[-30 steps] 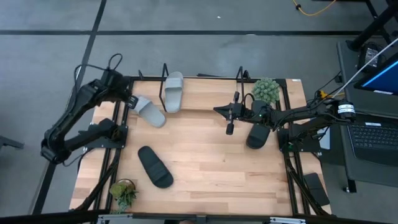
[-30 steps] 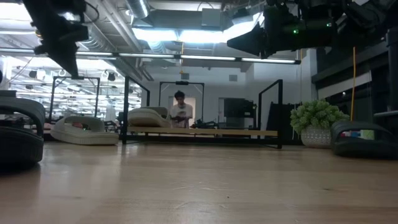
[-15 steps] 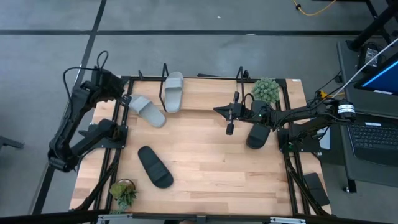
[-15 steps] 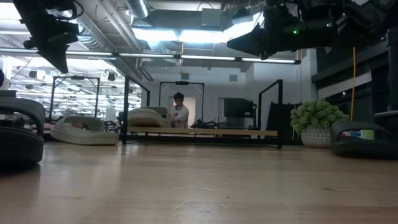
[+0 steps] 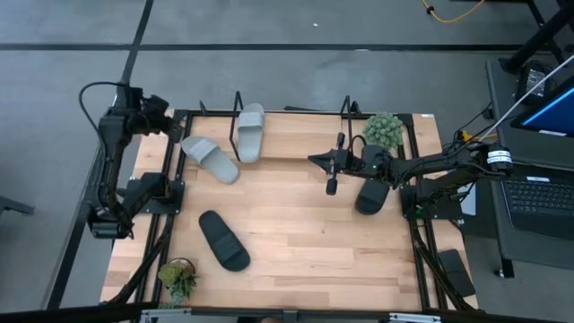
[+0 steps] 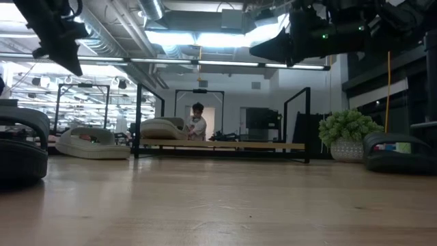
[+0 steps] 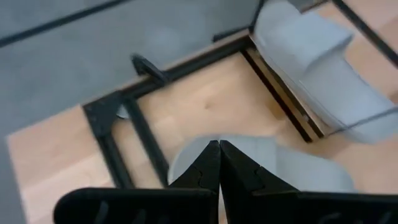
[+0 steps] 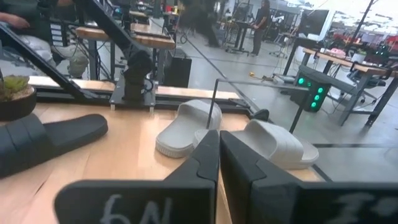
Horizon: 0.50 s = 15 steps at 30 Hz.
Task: Pick and place slides into the shelf
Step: Put the gray slide on the shelf
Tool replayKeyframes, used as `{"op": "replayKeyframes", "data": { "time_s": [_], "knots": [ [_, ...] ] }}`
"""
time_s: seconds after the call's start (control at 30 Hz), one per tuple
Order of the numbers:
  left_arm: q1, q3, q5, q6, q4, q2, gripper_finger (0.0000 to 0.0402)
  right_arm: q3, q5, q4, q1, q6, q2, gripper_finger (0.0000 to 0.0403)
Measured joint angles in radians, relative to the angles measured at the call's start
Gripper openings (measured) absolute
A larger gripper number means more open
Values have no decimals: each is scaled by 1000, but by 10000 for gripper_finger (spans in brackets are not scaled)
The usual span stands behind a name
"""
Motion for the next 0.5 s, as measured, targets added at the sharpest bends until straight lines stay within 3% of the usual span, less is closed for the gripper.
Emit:
{"op": "replayKeyframes", "data": {
  "time_s": [0.3, 0.5],
  "knots": [
    [157, 115, -12, 24, -41, 7, 0, 0, 0, -34, 0, -2, 0, 16],
    [238, 126, 9, 62, -68, 88, 0, 0, -4, -35, 0, -2, 0, 16]
  ]
}}
